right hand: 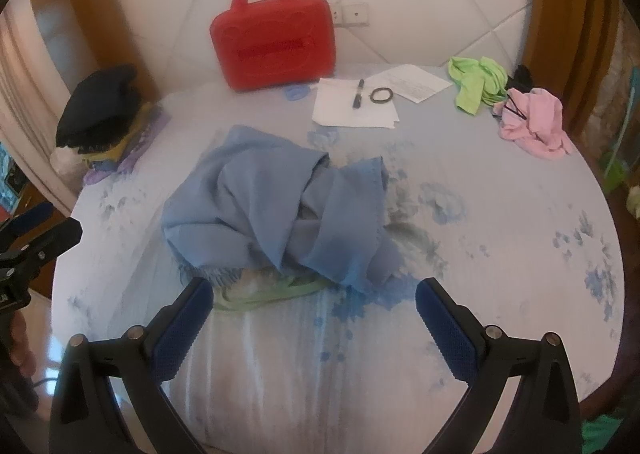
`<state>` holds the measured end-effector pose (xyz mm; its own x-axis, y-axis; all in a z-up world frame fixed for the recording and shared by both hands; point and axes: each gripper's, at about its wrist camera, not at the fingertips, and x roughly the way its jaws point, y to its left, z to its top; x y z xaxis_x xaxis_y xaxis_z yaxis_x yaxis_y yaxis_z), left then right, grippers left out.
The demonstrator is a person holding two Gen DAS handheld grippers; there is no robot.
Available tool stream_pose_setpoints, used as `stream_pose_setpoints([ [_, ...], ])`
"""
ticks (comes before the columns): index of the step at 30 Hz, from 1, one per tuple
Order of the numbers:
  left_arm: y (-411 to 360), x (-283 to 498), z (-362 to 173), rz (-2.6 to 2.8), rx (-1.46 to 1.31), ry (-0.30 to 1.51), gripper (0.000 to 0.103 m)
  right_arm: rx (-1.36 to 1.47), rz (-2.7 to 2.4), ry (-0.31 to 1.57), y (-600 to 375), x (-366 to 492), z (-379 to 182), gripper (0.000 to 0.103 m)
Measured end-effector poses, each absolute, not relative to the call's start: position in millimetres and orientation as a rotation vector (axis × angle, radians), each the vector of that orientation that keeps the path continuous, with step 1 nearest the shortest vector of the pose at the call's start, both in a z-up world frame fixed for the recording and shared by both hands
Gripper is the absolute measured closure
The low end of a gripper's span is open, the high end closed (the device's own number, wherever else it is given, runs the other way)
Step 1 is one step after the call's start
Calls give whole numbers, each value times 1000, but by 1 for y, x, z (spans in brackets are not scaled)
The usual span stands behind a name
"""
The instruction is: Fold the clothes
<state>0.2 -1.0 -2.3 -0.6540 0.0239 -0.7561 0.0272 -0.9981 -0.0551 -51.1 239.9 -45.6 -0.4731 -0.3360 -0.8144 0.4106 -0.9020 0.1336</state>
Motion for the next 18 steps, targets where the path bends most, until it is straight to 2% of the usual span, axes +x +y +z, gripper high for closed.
stream_pose_setpoints([
  [8, -4, 1, -9, -2822, 1346, 108, 0, 1311, -2373, 201, 227, -54, -46, 0],
  [18, -6, 0, -16, -2792, 1393, 115, 0, 1270, -2399, 226, 231, -54, -36, 0],
])
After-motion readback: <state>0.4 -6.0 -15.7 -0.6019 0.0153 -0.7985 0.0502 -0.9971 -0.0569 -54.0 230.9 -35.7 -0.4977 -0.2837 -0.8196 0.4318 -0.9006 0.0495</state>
